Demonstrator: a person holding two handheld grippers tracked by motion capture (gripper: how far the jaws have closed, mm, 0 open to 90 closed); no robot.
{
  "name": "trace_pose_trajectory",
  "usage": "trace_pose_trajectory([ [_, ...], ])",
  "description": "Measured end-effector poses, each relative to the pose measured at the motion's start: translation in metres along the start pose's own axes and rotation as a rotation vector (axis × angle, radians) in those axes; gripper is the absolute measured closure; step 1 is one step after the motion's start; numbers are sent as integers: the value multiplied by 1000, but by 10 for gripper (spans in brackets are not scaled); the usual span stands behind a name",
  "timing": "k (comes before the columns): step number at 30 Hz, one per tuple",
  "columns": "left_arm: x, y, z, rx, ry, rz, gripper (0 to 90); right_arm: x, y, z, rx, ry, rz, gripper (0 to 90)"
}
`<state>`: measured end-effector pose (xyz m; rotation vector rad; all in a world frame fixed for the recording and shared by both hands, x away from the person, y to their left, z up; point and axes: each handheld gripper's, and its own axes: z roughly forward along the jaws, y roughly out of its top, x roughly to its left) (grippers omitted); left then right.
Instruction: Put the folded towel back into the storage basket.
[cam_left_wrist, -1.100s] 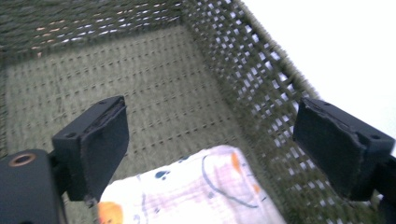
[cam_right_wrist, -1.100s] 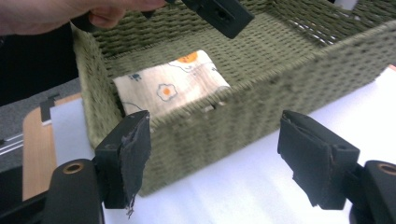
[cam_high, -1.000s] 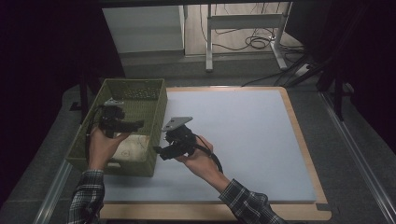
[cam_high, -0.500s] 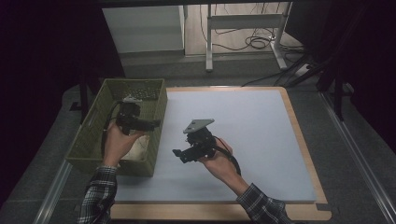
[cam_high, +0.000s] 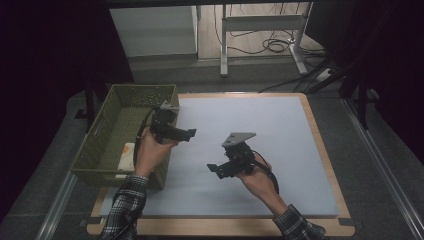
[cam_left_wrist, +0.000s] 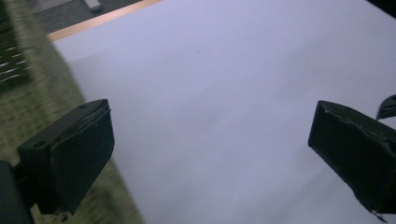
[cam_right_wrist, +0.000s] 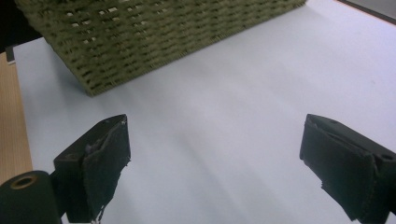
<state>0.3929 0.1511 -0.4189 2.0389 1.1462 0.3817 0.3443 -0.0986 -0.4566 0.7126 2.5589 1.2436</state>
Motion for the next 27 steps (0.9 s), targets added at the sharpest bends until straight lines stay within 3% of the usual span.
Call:
trace_pose_trajectory([
  [6, -26, 2, 20, -5, -55, 31, 6, -11, -20, -13, 20, -17, 20, 72],
  [11, -47, -7, 36, -26, -104, 46, 6, -21, -38, -26, 23, -41, 44, 68],
  [20, -74, -38, 58, -23, -127, 82, 7, -38, -73, -43, 50, -96, 70, 64],
  [27, -87, -67, 63, -6, -141, 104, 7, -49, -103, -51, 63, -137, 89, 64],
])
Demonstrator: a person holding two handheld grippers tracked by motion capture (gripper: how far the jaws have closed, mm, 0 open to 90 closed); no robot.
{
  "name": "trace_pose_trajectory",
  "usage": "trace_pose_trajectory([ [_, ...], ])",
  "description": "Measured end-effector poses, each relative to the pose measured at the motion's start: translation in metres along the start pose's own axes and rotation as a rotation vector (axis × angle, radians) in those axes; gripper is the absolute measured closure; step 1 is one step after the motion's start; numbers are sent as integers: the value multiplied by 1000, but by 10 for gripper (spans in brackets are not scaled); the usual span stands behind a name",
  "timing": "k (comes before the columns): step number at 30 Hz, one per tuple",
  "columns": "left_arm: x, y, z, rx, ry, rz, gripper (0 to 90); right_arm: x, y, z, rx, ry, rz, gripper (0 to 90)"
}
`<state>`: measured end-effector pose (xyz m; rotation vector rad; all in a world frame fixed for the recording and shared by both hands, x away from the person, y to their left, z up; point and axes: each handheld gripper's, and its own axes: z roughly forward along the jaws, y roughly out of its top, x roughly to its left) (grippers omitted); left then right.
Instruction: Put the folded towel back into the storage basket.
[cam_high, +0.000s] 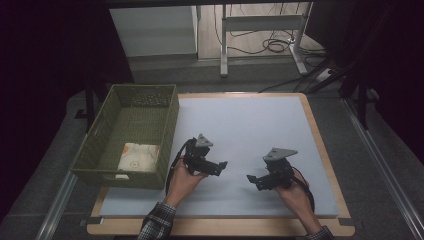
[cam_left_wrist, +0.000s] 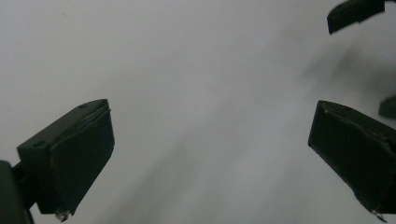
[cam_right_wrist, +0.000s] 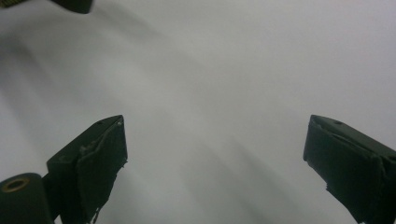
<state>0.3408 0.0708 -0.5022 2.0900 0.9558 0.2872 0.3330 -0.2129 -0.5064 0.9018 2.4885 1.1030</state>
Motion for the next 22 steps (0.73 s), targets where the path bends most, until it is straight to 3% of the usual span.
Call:
trace_pose_trajectory([
  [3, -3, -12, 1, 11, -2, -3, 7, -5, -10, -3, 3, -5, 0, 64],
  [14, -9, -57, 5, 90, 67, 27, 7, -14, -40, -5, 37, -33, 1, 64],
  [17, -9, -57, 5, 88, 71, 31, 4, -12, -39, -3, 54, -51, -22, 58],
  [22, -10, -58, 5, 85, 75, 39, 1, -12, -40, -3, 51, -50, -17, 58],
])
